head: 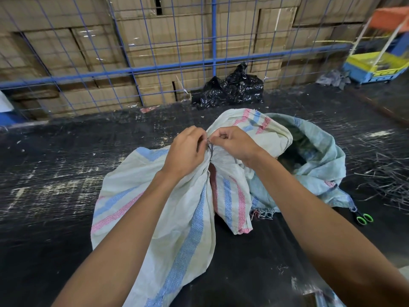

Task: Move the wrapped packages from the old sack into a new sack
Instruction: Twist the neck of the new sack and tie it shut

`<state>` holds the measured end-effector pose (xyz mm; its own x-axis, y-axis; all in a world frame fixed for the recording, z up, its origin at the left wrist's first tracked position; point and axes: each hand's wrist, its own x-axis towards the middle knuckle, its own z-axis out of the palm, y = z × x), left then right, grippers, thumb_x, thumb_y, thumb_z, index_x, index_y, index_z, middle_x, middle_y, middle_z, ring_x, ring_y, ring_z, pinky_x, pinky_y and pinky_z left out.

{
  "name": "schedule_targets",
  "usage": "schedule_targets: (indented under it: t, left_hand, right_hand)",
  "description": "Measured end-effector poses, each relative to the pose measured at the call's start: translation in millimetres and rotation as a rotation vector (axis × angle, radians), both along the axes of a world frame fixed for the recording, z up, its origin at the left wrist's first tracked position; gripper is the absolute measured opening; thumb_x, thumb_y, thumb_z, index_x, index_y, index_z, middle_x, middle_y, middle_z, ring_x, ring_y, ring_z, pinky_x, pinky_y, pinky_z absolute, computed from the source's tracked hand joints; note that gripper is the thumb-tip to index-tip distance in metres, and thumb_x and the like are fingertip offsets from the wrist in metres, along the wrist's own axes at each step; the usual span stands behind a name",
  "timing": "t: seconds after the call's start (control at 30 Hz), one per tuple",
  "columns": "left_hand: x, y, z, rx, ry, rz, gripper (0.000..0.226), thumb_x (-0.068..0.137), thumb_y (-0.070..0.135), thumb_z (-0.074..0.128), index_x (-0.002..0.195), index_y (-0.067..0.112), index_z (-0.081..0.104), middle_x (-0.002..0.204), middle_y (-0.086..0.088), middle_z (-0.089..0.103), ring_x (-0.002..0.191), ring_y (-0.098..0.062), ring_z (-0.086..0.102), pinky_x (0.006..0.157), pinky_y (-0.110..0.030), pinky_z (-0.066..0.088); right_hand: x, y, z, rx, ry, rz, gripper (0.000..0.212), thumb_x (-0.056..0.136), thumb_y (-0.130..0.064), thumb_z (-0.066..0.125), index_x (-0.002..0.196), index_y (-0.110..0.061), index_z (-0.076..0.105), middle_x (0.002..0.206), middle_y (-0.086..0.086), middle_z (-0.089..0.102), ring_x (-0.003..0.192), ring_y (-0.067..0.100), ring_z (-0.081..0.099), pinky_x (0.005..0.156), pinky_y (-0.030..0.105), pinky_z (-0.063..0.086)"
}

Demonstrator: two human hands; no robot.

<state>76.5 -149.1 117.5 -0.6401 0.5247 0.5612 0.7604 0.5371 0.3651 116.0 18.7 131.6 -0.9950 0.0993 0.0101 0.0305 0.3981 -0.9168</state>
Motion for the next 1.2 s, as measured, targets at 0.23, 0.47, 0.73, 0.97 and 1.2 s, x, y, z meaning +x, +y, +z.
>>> schedule_targets:
  t: [0.23, 0.47, 0.73, 0.97, 1.2]
  left_hand:
    - [-27.0, -7.8, 0.8, -0.134, 0.039, 0.091, 0.006, 0.092, 0.008, 0.052, 0.086, 0.006, 0.053, 0.080, -0.008, 0.052, 0.072, -0.026, 0.049, 0.067, -0.043, 0.044]
    - [-58.2, -18.0, 8.2, -0.251, -0.104, 0.284, 0.005, 0.091, 0.007, 0.047, 0.091, 0.004, 0.050, 0.093, -0.019, 0.057, 0.084, -0.043, 0.055, 0.073, -0.049, 0.047]
    - [-60.2, -20.0, -0.8, -0.326, -0.115, 0.370, 0.019, 0.095, 0.007, 0.042, 0.111, -0.001, 0.051, 0.108, -0.021, 0.055, 0.095, -0.044, 0.056, 0.075, -0.048, 0.042]
    - [-57.8, -24.7, -10.0, -0.259, -0.296, 0.301, 0.005, 0.099, 0.011, 0.041, 0.100, 0.006, 0.042, 0.085, -0.011, 0.053, 0.076, -0.032, 0.049, 0.064, -0.041, 0.036]
    - [-48.1, -38.2, 4.0, -0.015, -0.557, 0.113, 0.010, 0.103, 0.011, 0.033, 0.095, 0.009, 0.031, 0.071, 0.000, 0.039, 0.060, -0.014, 0.031, 0.055, -0.034, 0.028]
  right_hand:
    - [4.6, -9.7, -0.2, 0.115, 0.110, -0.124, 0.004, 0.086, -0.011, 0.069, 0.085, -0.012, 0.073, 0.059, -0.021, 0.059, 0.058, -0.005, 0.056, 0.061, 0.013, 0.043]
    - [2.5, -32.4, -11.0, 0.288, 0.186, -0.149, 0.009, 0.083, -0.003, 0.064, 0.081, -0.008, 0.071, 0.074, -0.002, 0.071, 0.072, 0.009, 0.063, 0.067, 0.015, 0.046]
    - [5.4, -34.4, -11.5, 0.240, 0.078, -0.122, 0.008, 0.086, -0.006, 0.066, 0.086, -0.007, 0.074, 0.071, -0.014, 0.062, 0.071, 0.001, 0.057, 0.070, 0.015, 0.044]
    - [4.5, -31.8, -17.6, 0.211, -0.070, -0.105, 0.010, 0.087, -0.011, 0.067, 0.085, -0.012, 0.076, 0.077, -0.012, 0.067, 0.076, 0.000, 0.060, 0.061, 0.004, 0.042]
    - [4.0, -59.4, -18.6, 0.135, -0.461, 0.127, 0.073, 0.081, -0.076, 0.051, 0.118, -0.014, 0.064, 0.113, 0.000, 0.067, 0.099, 0.021, 0.065, 0.064, 0.029, 0.048]
